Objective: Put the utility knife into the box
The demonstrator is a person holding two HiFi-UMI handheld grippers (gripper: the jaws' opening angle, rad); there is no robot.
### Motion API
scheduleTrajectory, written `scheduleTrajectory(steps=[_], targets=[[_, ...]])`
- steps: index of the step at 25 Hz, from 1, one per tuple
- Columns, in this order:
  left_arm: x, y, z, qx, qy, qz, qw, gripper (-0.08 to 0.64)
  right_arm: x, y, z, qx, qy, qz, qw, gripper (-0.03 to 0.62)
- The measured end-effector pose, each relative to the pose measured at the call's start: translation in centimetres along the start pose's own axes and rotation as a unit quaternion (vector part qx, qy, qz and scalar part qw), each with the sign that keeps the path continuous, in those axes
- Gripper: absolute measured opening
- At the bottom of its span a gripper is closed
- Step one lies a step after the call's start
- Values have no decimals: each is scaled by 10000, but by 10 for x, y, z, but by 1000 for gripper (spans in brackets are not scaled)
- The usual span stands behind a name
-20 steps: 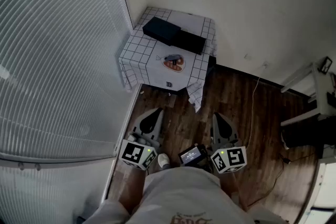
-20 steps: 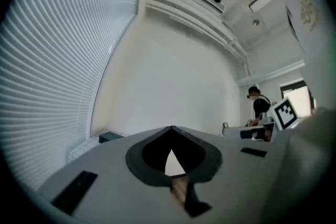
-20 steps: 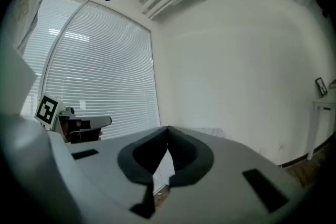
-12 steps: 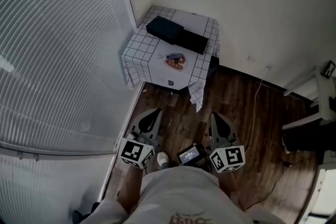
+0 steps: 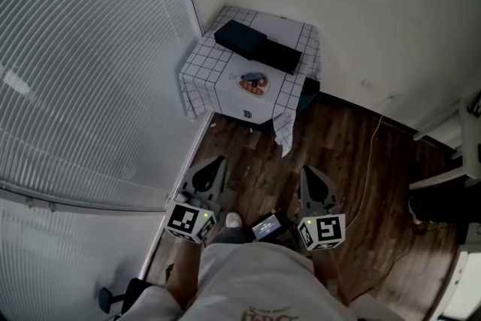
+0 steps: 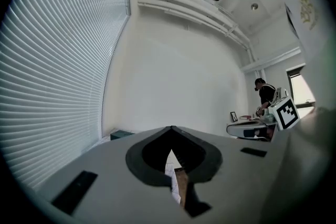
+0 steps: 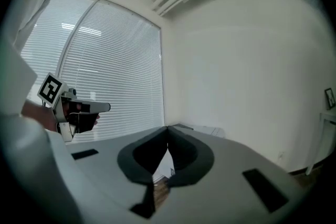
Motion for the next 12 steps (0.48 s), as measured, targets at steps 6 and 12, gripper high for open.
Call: scheduleTrajectory(steps=[6, 12], targets=[[1, -8, 0, -23, 29, 339, 9994, 8, 2, -4, -1, 16, -144, 48, 9999, 8], [1, 19, -4, -142, 195, 272, 9993, 8, 16, 8, -1, -53, -90, -126, 9999, 8]])
Point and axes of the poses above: the fingertips, and each gripper's own axes: y forward along the fingers, x to its right, z out of its top, the point moved 7 cm from there along -y, backward along the fingers, and after that the axes turned 9 degrees about -x, right-handed, at the moved point
